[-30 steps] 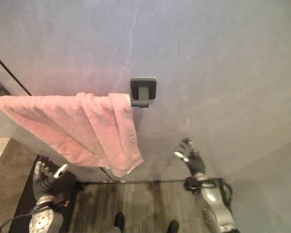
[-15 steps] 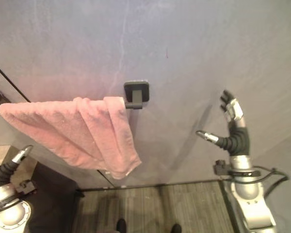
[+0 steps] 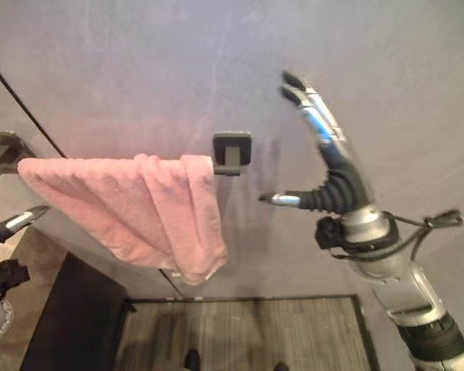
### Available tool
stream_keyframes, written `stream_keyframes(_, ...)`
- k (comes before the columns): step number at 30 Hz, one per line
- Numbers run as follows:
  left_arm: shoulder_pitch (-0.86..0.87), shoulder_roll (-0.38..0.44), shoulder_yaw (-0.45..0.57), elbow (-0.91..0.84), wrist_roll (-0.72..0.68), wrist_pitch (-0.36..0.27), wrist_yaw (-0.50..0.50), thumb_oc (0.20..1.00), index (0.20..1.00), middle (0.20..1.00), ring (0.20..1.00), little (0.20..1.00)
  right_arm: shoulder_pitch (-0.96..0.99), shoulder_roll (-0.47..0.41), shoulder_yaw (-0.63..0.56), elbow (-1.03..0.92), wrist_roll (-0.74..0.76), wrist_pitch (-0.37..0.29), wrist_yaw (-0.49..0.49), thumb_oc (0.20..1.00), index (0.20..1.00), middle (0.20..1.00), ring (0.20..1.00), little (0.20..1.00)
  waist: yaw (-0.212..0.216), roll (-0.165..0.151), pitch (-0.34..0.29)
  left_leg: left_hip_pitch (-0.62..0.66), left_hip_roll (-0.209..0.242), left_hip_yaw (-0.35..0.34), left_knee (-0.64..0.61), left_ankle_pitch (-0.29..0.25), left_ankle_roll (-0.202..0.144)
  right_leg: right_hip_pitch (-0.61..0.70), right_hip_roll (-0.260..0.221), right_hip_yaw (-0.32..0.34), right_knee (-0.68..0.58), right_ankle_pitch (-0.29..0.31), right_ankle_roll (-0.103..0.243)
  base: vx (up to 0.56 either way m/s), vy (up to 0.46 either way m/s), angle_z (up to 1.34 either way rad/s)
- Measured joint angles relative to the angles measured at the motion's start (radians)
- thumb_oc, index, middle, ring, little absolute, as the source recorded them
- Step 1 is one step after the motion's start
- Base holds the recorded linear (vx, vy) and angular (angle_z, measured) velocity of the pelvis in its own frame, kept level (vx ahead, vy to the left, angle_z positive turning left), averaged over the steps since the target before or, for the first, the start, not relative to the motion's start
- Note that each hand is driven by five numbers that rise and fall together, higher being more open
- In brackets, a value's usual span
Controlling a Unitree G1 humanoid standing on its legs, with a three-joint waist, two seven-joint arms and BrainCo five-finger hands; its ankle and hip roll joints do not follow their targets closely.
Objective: Put brush and paste in cup on sink, flatten towel.
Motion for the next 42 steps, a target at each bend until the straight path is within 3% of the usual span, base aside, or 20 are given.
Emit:
stream_keyframes(4,0.033,0.134,-0.015,-0.027,0.013,-0.013,-0.108,1.000,1.000,1.000,1.000,1.000,-0.012,-0.017,0.018,0.003,-0.041,0.017,0.033,1.000,1.000,1.000,1.000,1.000,-0.006,0.007,0.003,-0.001,-0.007,-0.003,0.002,0.000,0.001,0.002,-0.006,-0.001,0.000,0.000,0.002,0.00,0.003,0.02)
stream_keyframes(9,0.026,0.204,-0.045,-0.028,0.039,-0.040,-0.198,1.000,1.000,1.000,1.000,1.000,-0.075,-0.093,0.065,0.006,-0.124,0.018,0.057,1.000,1.000,1.000,1.000,1.000,-0.021,0.019,0.012,0.000,-0.008,-0.003,0.003,0.000,0.001,0.002,-0.006,-0.001,0.000,-0.001,0.002,0.00,0.000,0.00)
stream_keyframes(17,0.030,0.201,-0.045,-0.024,0.040,-0.040,-0.215,1.000,1.000,1.000,1.000,1.000,-0.192,-0.093,0.177,0.013,-0.217,0.030,0.079,1.000,1.000,1.000,1.000,1.000,-0.016,0.025,0.016,-0.002,-0.008,-0.003,0.000,-0.001,0.001,0.001,-0.007,0.001,0.000,-0.001,0.003,0.00,0.000,0.00)
stream_keyframes(23,0.013,0.197,-0.044,-0.022,0.041,-0.033,-0.222,1.000,1.000,1.000,1.000,1.000,-0.406,0.017,0.289,0.077,-0.263,0.065,0.097,1.000,1.000,1.000,1.000,1.000,-0.004,0.024,0.019,-0.006,-0.008,-0.005,0.000,-0.001,0.002,-0.002,-0.005,0.002,0.000,-0.002,0.003,0.00,0.003,0.01)
stream_keyframes(24,0.001,0.151,-0.037,-0.020,0.041,-0.031,-0.219,1.000,1.000,1.000,1.000,1.000,-0.443,0.053,0.289,0.088,-0.279,0.080,0.103,1.000,1.000,1.000,1.000,1.000,0.008,0.022,0.020,-0.013,-0.008,-0.006,0.003,-0.001,0.003,-0.010,-0.006,0.002,0.000,-0.002,0.004,0.00,0.009,0.04)
stream_keyframes(31,-0.014,0.109,-0.026,-0.021,0.042,-0.002,-0.205,1.000,1.000,1.000,1.000,1.000,-0.450,0.129,0.291,0.111,-0.301,0.106,0.116,1.000,1.000,1.000,1.000,1.000,0.025,0.015,0.024,-0.021,-0.009,-0.010,0.004,-0.001,0.003,-0.015,-0.006,0.005,0.000,-0.003,0.004,0.00,0.003,0.02)
stream_keyframes(42,-0.161,0.065,-0.123,-0.023,0.090,0.008,-0.199,1.000,1.000,1.000,1.000,1.000,-0.420,0.117,0.312,0.108,-0.309,0.106,0.173,1.000,1.000,1.000,1.000,1.000,0.007,0.000,0.035,-0.038,-0.009,-0.017,-0.001,-0.003,-0.001,-0.028,-0.005,0.009,0.000,-0.003,0.003,0.00,0.001,0.01)
